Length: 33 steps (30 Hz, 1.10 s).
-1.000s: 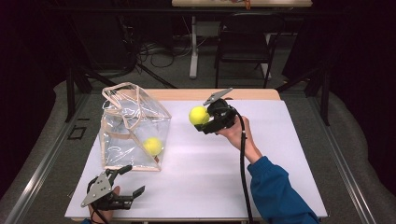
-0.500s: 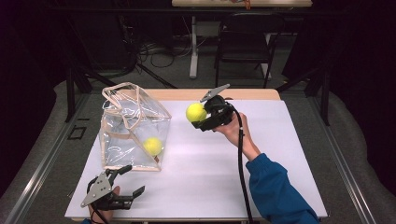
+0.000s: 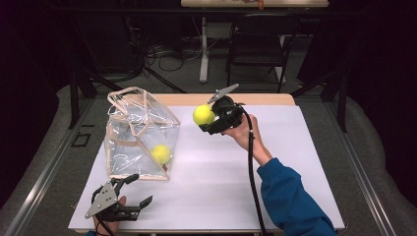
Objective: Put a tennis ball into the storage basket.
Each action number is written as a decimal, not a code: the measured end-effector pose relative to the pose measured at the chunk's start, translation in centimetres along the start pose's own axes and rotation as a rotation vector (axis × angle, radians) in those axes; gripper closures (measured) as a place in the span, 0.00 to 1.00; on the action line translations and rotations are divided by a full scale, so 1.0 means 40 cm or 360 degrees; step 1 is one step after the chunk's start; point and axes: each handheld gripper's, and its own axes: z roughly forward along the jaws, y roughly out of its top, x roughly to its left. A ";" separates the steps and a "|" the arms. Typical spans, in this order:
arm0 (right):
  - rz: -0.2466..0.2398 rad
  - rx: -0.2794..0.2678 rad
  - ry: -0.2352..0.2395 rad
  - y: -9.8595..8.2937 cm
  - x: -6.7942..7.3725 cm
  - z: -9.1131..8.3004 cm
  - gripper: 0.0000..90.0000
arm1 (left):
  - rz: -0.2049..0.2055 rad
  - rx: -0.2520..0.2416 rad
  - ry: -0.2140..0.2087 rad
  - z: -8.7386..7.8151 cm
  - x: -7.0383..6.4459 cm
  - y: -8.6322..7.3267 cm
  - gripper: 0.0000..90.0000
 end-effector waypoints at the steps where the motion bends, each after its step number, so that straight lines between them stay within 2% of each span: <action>1: 0.0000 0.0000 0.0001 0.003 0.000 0.000 0.33 | -0.0002 0.0000 0.0000 0.000 0.000 0.000 0.18; 21: -0.0019 -0.0009 -0.0004 0.032 -0.003 -0.003 0.34 | -0.0002 -0.0002 0.0000 0.000 0.001 0.000 0.18; 22: -0.0025 -0.0007 -0.0007 0.045 -0.003 -0.002 0.34 | -0.0002 -0.0003 -0.0001 0.000 0.000 0.000 0.18; 33: -0.0036 -0.0010 -0.0011 0.067 -0.001 -0.002 0.34 | -0.0002 -0.0006 -0.0002 -0.001 0.001 0.000 0.18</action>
